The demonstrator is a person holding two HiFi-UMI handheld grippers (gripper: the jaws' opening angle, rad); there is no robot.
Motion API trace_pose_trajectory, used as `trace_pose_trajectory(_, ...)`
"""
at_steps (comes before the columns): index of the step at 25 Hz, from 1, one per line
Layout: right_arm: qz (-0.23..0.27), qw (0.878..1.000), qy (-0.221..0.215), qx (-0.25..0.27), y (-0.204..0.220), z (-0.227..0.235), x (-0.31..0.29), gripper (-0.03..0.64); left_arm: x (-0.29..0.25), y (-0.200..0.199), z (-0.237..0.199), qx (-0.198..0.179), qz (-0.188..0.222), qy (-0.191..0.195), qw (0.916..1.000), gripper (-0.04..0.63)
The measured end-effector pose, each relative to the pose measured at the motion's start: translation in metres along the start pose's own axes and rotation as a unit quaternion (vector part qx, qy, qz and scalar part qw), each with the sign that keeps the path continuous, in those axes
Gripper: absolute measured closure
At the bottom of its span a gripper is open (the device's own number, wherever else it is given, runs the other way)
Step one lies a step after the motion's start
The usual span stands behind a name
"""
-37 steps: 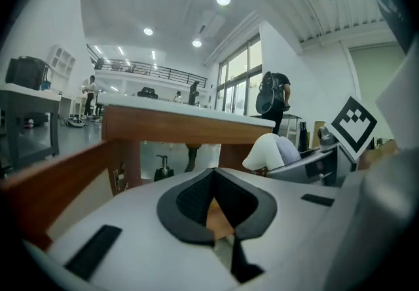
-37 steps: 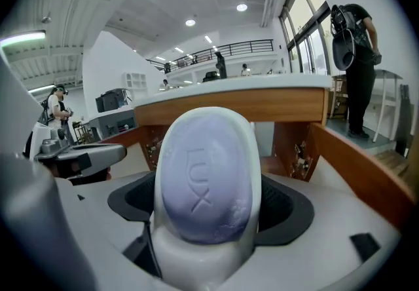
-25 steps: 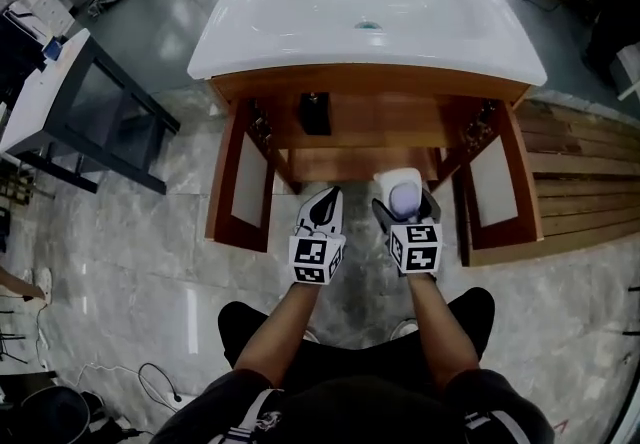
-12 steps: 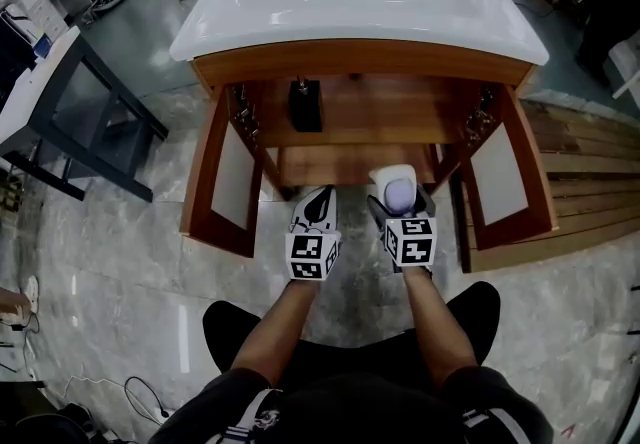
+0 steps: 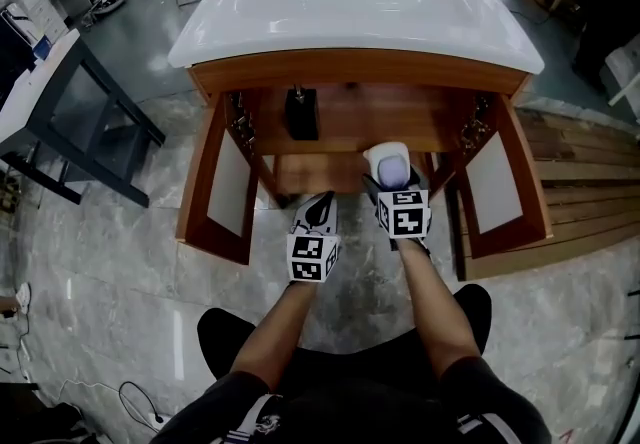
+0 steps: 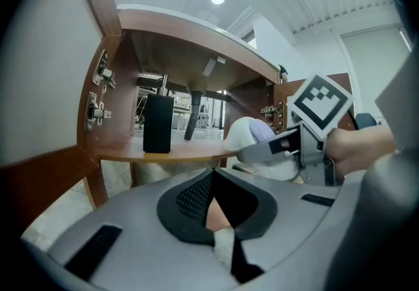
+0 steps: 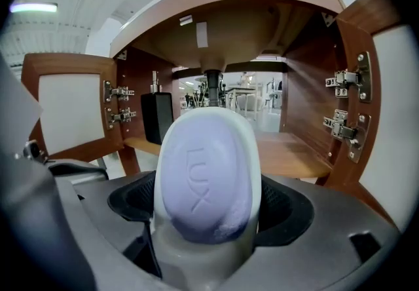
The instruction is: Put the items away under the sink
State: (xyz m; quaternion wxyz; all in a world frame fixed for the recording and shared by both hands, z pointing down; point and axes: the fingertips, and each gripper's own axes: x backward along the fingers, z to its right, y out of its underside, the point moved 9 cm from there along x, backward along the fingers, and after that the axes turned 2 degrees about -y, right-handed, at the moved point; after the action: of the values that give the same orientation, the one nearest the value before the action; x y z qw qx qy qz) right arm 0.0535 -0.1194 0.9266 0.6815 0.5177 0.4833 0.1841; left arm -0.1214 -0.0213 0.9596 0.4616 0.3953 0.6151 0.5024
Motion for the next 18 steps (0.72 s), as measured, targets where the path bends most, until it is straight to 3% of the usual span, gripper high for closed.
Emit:
trace_pose_trajectory(11,-0.032,0.999,0.018,-0.026,-0.063,0.039,-0.068,0.15,0.0,-0.008,-0.003,-0.011,0.005,-0.01,0.9999,0.588)
trace_pose_trajectory(18,-0.068,0.997,0.019,-0.027,-0.075,0.049,-0.101,0.15,0.008,-0.008,-0.01,-0.011,0.004,-0.018,0.9998,0.588)
